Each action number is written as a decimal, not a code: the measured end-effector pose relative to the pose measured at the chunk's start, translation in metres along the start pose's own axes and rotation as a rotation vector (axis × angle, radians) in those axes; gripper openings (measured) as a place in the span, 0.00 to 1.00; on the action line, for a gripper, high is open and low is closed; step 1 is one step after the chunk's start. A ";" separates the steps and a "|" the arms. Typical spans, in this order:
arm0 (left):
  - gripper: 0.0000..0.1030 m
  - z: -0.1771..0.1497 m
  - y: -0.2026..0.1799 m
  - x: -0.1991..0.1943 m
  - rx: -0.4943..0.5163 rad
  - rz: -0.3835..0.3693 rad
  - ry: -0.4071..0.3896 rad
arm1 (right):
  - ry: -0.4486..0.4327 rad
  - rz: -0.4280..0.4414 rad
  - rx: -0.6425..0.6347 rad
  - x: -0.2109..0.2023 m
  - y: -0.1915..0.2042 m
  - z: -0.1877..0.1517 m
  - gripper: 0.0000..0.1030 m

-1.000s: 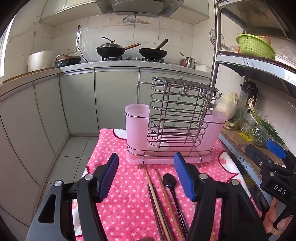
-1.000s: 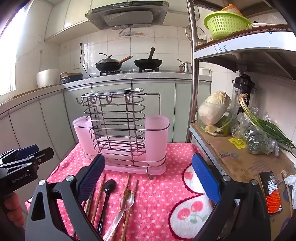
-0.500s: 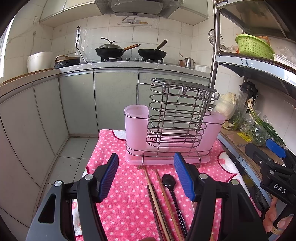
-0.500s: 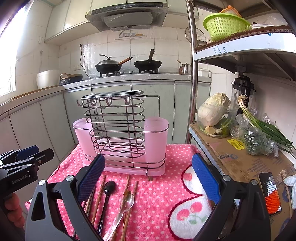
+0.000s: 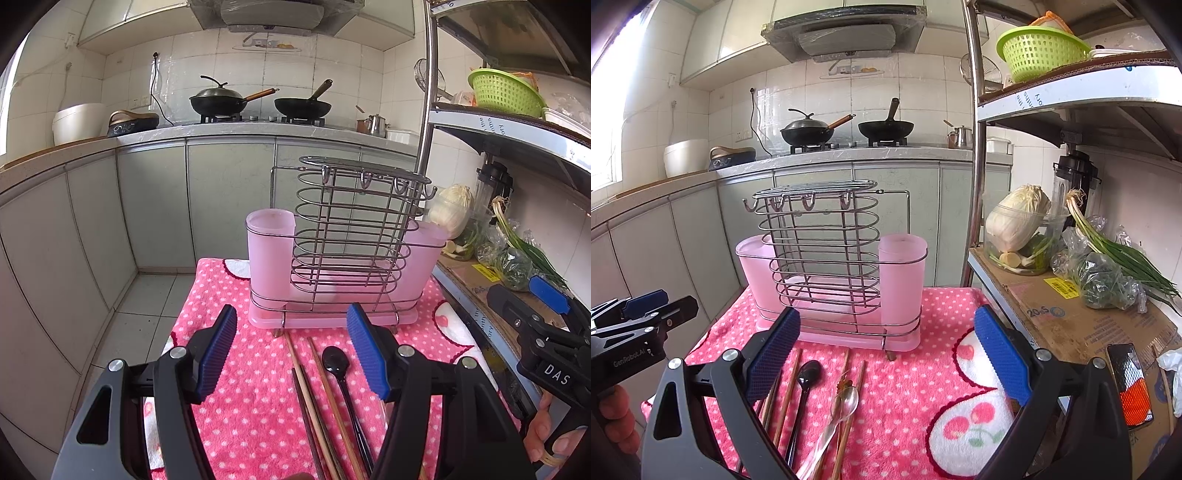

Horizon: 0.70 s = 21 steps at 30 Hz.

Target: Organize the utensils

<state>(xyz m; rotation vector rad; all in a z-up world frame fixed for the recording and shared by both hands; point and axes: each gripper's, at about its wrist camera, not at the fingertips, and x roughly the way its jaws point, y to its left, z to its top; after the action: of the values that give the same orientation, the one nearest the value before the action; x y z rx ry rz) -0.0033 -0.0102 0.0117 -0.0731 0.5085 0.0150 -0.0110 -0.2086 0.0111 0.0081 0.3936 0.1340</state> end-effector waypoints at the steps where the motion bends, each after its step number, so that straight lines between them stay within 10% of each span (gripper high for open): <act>1: 0.60 0.000 0.000 0.000 0.000 0.000 0.000 | 0.001 0.001 0.000 0.000 0.000 0.000 0.93; 21: 0.60 -0.002 -0.003 -0.001 0.004 -0.003 0.002 | -0.001 0.000 0.000 0.000 0.000 -0.001 0.93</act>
<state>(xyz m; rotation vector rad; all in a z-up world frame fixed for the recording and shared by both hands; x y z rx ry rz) -0.0051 -0.0130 0.0102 -0.0700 0.5107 0.0109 -0.0112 -0.2090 0.0103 0.0083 0.3922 0.1342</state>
